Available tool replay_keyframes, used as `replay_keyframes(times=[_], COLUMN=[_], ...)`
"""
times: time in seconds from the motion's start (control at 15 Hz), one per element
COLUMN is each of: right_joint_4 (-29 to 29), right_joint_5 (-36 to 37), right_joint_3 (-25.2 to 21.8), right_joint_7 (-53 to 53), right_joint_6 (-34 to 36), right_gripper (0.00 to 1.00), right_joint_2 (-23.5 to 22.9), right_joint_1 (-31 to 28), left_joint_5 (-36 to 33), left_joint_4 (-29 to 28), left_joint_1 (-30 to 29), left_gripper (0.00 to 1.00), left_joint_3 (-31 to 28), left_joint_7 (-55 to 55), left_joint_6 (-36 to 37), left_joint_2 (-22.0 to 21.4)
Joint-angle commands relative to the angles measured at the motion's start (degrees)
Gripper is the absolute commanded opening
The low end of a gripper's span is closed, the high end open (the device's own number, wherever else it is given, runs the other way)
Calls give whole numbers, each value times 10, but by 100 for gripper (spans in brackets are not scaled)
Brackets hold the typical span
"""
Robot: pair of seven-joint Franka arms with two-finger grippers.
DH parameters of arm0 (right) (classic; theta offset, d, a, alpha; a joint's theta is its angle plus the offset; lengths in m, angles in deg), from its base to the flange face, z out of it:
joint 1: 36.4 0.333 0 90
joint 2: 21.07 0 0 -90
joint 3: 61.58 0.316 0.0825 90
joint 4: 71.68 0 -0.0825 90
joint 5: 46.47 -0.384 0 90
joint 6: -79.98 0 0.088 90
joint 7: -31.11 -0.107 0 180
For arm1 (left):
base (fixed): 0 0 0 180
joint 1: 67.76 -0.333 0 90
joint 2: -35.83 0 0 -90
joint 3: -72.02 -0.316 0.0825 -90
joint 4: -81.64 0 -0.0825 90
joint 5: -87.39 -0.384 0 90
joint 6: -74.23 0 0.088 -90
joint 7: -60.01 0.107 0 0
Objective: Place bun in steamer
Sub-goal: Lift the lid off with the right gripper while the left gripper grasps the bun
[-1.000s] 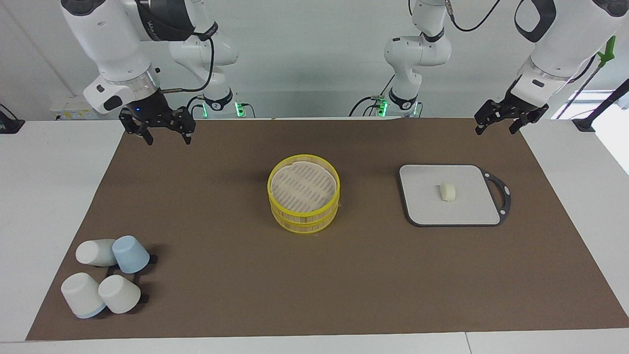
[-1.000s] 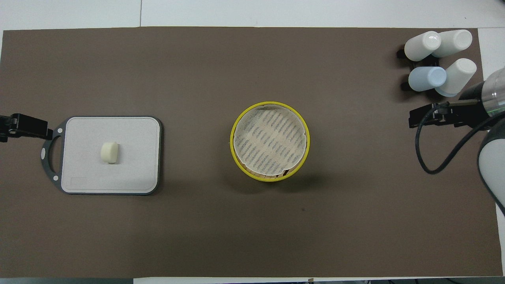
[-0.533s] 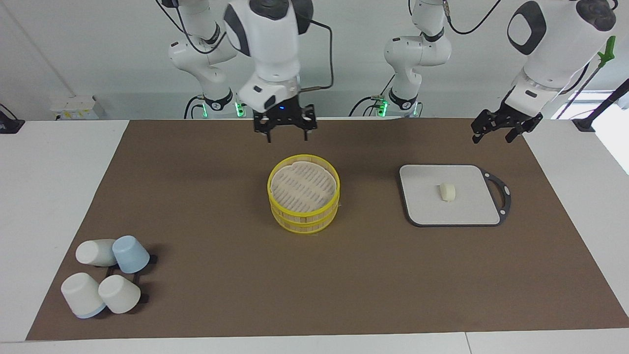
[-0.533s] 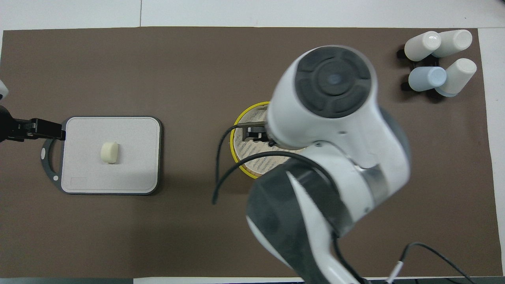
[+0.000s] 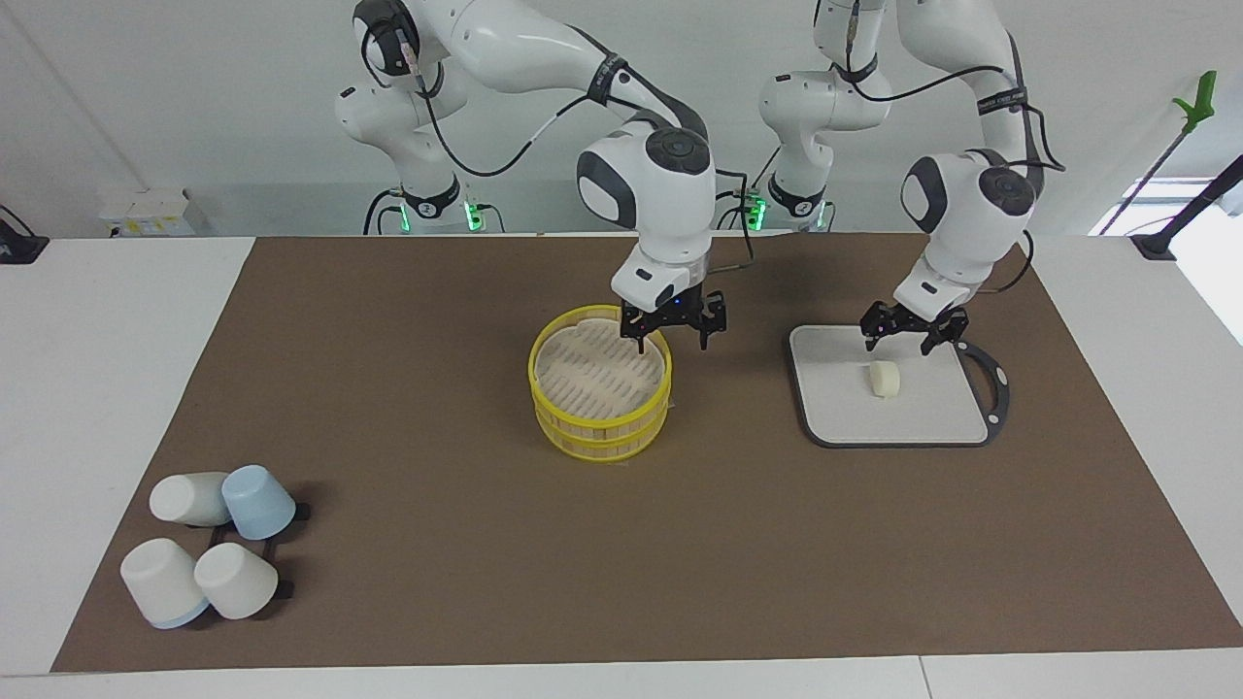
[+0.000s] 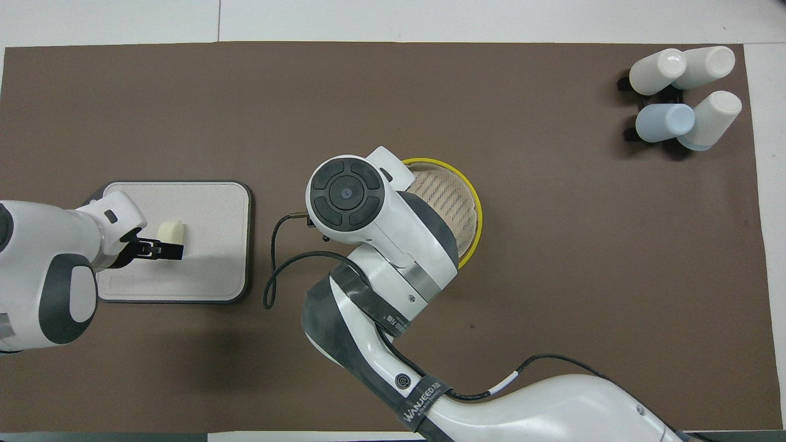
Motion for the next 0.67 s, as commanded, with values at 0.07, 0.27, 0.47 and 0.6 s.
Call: replay_keyframes(times=[0.07, 0.27, 0.47, 0.6], right_joint_4=[-72, -92, -98, -98], right_joint_5=[6, 5, 5, 5], right_joint_3=[0, 0, 0, 1], right_joint_7=[-8, -8, -3, -1], right_joint_6=[-39, -51, -54, -52], right_gripper=[72, 27, 0, 0], right_joint_2=[39, 46, 48, 49], right_joint_1=[-1, -1, 0, -1], left_joint_5=[1, 1, 1, 1], left_joint_4=[-4, -1, 4, 25], left_joint_1=[5, 7, 16, 17], left_gripper=[100, 100, 58, 36], left_joint_3=[-3, -3, -3, -3], left_joint_7=[10, 9, 8, 8], left_joint_6=[-47, -86, -77, -33], left_joint_2=[26, 47, 53, 53])
